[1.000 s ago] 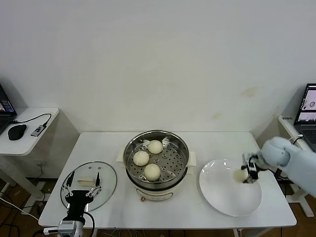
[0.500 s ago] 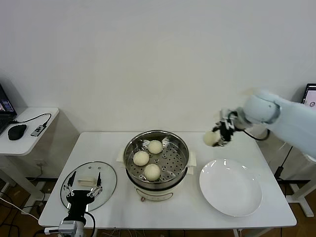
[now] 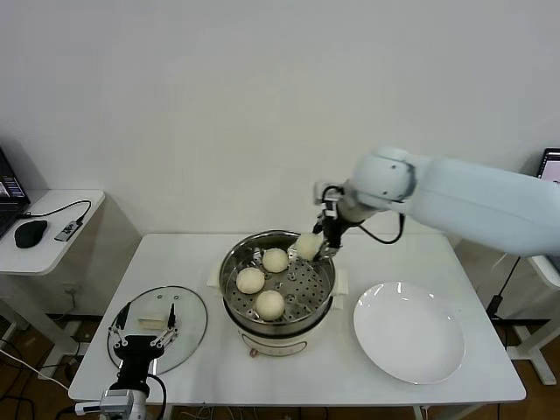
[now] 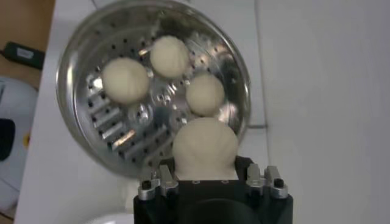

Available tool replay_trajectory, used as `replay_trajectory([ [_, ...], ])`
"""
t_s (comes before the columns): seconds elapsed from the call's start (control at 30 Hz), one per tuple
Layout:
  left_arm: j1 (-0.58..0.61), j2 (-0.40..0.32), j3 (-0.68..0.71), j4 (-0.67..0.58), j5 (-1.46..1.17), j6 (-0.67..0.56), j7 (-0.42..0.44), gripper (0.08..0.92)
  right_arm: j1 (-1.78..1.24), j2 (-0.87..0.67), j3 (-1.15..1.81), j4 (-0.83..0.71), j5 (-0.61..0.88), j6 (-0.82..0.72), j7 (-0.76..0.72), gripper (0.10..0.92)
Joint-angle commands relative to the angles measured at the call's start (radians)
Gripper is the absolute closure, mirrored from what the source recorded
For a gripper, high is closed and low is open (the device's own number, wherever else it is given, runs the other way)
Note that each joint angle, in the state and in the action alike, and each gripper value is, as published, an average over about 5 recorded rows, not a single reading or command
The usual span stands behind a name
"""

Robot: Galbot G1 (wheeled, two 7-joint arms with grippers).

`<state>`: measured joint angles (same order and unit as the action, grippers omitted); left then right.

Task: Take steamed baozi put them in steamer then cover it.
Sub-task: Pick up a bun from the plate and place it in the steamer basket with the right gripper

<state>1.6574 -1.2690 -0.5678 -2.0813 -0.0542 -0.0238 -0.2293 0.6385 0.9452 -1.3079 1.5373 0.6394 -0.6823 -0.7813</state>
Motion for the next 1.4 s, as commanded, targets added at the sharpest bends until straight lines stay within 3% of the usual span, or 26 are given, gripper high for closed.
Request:
replay_trajectory([
  [0.03,-0.003,-0.005,0.0,0.002,0.0,-0.001,0.0,0.177,-0.075,0.155,-0.05,-0.081,0.045,-0.047,0.066,0.423],
  [0.83,-0.011,-0.013,0.01,0.022,0.002,-0.01,-0.001,0.177,-0.171,0.131,-0.045,-0.078,-0.028,-0.047,0.094,0.41],
  [1.13,-0.023,-0.01,0.011,0.037,0.0,-0.009,-0.001,0.177,-0.078,0.031,0.032,0.035,-0.033,-0.046,0.086,0.217],
  [1.4,-0.034,-0.005,0.011,0.043,-0.003,-0.006,0.003,0.177,-0.113,-0.118,0.152,0.224,-0.008,-0.042,0.229,0.203],
])
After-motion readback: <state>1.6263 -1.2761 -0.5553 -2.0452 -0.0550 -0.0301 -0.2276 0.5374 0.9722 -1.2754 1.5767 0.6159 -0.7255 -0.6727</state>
